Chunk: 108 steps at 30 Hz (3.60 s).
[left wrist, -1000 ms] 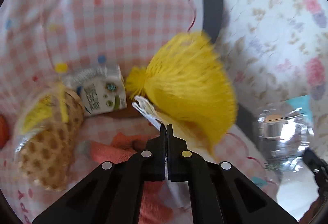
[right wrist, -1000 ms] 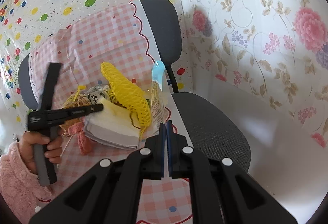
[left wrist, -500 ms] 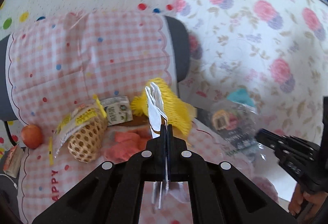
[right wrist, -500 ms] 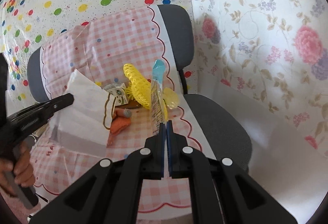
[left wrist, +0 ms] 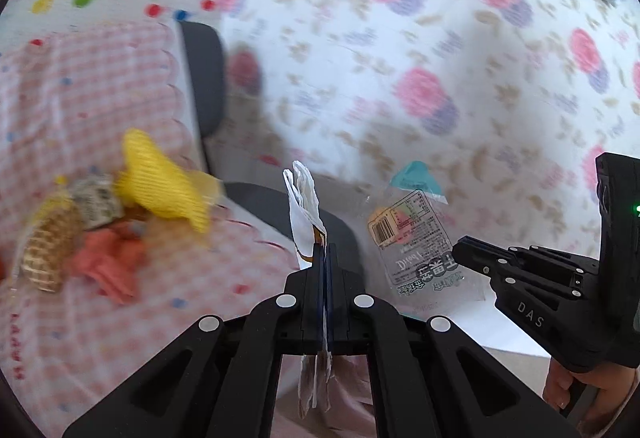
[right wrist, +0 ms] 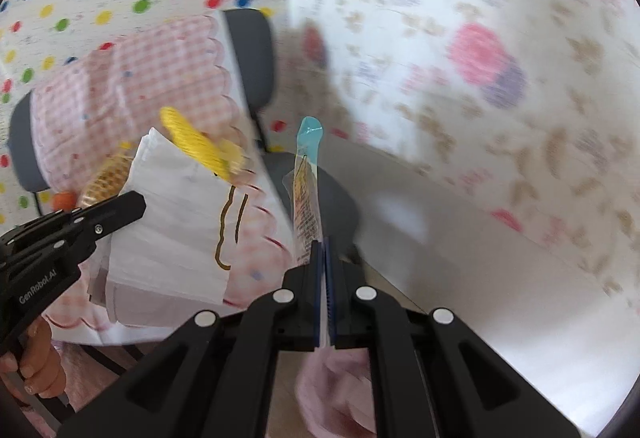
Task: Collect trash
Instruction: 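Carry both items to the wastebasket and release them inside, then return to the chair and grasp the yellow foam net with the right gripper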
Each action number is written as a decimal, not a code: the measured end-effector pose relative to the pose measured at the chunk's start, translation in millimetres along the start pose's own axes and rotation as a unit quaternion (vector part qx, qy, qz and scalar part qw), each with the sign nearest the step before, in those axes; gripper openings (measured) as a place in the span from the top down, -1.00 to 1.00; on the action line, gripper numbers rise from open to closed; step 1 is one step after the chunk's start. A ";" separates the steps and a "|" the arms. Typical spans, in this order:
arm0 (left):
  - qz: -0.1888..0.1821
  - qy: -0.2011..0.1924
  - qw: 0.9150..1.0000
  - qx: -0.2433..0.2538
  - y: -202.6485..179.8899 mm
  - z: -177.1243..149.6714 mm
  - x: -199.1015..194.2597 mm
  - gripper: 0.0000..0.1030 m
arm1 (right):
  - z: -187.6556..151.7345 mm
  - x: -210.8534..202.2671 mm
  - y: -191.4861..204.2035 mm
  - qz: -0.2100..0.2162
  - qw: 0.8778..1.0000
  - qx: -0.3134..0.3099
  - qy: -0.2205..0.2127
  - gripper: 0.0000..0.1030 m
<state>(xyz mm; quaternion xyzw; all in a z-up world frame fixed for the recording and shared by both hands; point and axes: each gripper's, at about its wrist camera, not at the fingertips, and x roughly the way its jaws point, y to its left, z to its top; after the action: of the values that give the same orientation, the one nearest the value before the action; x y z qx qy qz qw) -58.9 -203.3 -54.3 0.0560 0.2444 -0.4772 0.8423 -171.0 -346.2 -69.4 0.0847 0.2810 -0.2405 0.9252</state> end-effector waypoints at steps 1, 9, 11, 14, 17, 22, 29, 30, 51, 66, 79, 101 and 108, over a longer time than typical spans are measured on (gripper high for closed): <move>-0.008 0.005 1.000 0.004 -7.3 -3.0 4.0 0.99 | -6.8 -2.4 -8.3 -0.012 1.000 0.003 0.006 0.95; -0.057 0.046 0.996 0.055 -62.7 -35.3 46.4 0.98 | -48.3 -3.0 -54.9 -0.068 0.996 0.039 0.047 0.95; -0.065 0.061 0.995 0.054 -69.0 -44.3 61.6 0.98 | -56.3 -0.1 -61.7 -0.072 0.995 0.044 0.055 0.95; -0.072 0.082 0.993 0.054 -73.9 -51.4 80.5 0.97 | -65.3 9.2 -73.9 -0.077 0.993 0.055 0.067 0.95; -0.076 0.097 0.991 0.055 -75.1 -56.0 98.1 0.96 | -68.4 20.0 -82.4 -0.079 0.992 0.067 0.074 0.95; -0.073 0.119 0.988 0.061 -77.0 -59.6 118.3 0.90 | -71.4 37.6 -84.2 -0.080 0.991 0.065 0.090 0.94; -0.061 0.118 0.990 0.045 -64.1 -56.3 120.0 0.33 | -70.5 42.6 -85.3 -0.080 0.990 0.065 0.094 0.73; -0.058 0.118 0.990 0.041 -60.7 -55.6 119.3 0.33 | -69.9 41.8 -85.8 -0.081 0.990 0.065 0.094 0.68; 0.105 0.069 0.991 -0.041 70.9 -24.8 -4.5 0.13 | 12.2 22.6 9.5 0.066 0.998 0.005 0.019 0.62; 0.236 0.075 0.963 -0.108 177.6 -35.7 -50.9 -0.13 | 49.4 75.9 105.8 0.153 0.986 -0.065 0.008 0.23; 0.259 0.077 0.955 -0.122 218.8 -5.6 -15.7 -0.16 | 83.8 160.4 136.4 0.179 0.977 -0.114 0.025 0.14; 0.335 0.072 0.927 -0.154 298.6 -25.8 -63.5 -0.38 | 128.6 209.9 213.3 0.140 0.973 -0.185 0.015 0.72; 0.325 0.073 0.935 -0.123 287.5 -15.6 -50.6 -0.38 | 120.9 140.8 192.9 0.189 0.975 -0.115 0.004 0.75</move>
<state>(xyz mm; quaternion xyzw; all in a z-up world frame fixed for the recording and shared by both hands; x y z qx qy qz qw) 153.0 -4.2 -84.4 0.0627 0.3305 -0.1380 0.9316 84.2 -269.6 -44.2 0.0299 0.2892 -0.0270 0.9564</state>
